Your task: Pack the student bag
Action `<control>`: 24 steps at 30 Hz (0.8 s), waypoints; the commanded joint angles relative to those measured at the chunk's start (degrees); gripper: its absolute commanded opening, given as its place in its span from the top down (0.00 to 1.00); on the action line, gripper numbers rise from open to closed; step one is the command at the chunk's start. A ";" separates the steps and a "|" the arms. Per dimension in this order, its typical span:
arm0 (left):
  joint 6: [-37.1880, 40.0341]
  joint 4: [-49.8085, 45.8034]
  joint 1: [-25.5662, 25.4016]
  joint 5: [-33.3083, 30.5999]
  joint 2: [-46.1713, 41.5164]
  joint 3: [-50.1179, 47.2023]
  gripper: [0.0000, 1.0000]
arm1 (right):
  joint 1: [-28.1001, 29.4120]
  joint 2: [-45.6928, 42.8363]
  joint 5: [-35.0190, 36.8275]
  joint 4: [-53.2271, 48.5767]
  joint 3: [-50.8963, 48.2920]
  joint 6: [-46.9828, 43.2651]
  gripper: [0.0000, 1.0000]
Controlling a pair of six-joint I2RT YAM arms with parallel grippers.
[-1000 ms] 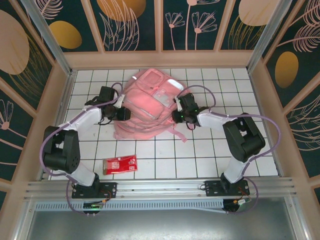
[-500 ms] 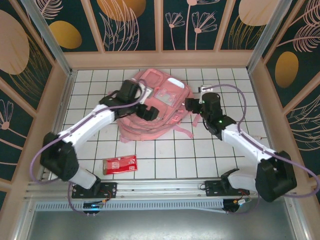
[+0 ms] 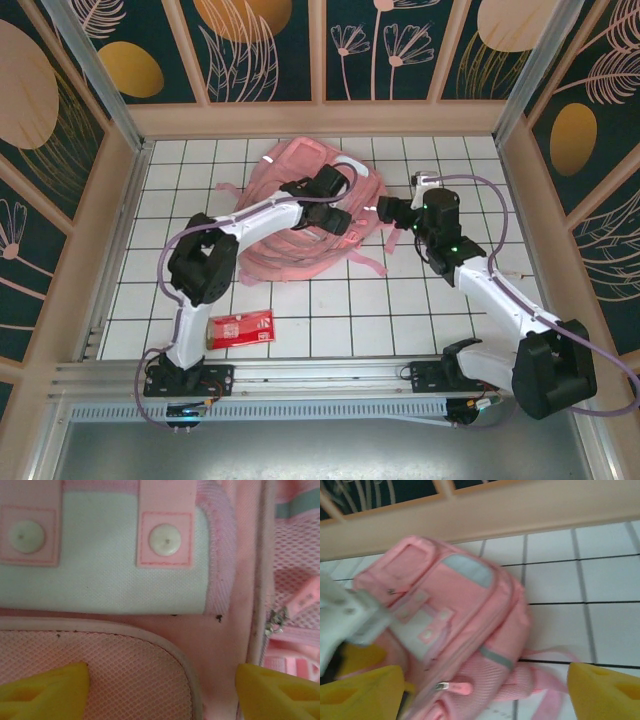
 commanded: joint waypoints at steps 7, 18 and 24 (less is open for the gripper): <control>-7.64 -9.56 0.17 -1.88 1.21 8.33 1.00 | 0.29 2.80 -23.90 3.94 -4.86 -5.66 0.31; -7.12 -8.40 0.15 9.91 -10.84 7.44 1.00 | 2.13 12.89 -41.55 24.06 -8.02 -46.58 0.30; -7.53 -6.95 0.16 12.76 -12.26 6.22 1.00 | 3.06 21.65 -42.30 36.00 -4.89 -46.91 0.36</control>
